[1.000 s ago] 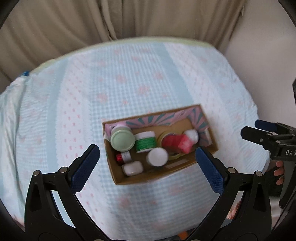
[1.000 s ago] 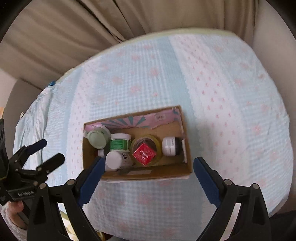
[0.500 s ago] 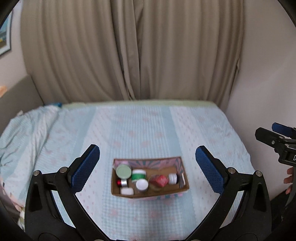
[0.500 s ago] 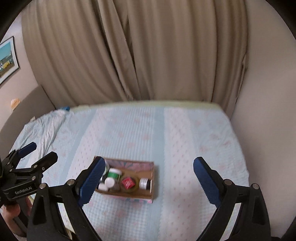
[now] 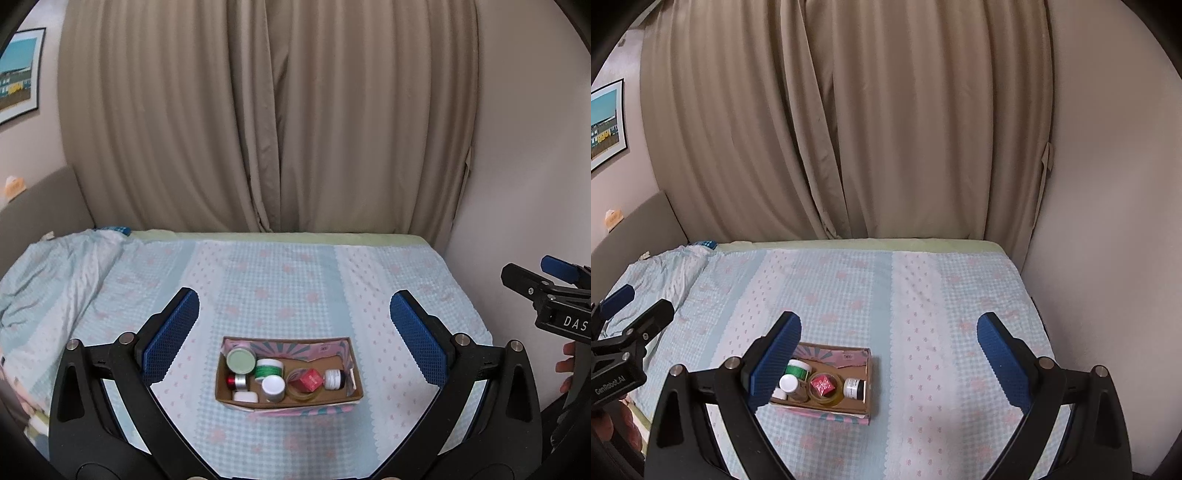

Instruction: Organize rigid objects

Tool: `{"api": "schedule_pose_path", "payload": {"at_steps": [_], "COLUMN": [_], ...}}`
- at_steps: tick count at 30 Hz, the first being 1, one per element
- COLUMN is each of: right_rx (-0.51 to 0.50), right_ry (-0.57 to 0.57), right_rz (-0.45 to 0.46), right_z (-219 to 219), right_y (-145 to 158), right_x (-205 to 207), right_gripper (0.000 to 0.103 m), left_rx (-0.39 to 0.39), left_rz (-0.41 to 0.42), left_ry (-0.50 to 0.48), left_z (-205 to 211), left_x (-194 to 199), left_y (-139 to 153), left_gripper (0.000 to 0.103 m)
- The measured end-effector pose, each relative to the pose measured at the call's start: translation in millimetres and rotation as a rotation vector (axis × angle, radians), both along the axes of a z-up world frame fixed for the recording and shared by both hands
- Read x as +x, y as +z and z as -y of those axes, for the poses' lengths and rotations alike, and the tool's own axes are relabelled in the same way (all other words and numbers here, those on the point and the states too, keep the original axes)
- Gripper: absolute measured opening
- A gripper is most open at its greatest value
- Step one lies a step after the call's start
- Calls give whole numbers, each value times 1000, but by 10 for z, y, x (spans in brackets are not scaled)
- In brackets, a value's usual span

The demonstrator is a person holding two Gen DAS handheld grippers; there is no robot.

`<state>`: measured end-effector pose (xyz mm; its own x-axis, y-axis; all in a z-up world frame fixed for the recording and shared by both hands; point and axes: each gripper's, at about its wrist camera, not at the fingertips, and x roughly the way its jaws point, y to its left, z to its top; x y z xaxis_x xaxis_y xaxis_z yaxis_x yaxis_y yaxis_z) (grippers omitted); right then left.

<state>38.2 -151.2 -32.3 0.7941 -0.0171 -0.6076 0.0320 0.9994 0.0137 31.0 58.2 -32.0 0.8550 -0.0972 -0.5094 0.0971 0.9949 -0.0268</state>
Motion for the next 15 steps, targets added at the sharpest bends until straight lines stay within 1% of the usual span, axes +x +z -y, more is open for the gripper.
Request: {"api": "schedule_pose_path", "payload": {"at_steps": [7,15], "right_rx": [-4,-5], "right_ry": [-15,-15], "right_rz": [16,18], "right_z": [-4,-18], "right_y": [32,18], "right_x": [7,28], "right_gripper": [95,95], "left_rx": [17,18], "left_rz": [5,5], "left_ry": [3,8], "left_z": [-16,-2], "left_x": [46,56], "left_y": [3,6], "left_gripper": [103,103]}}
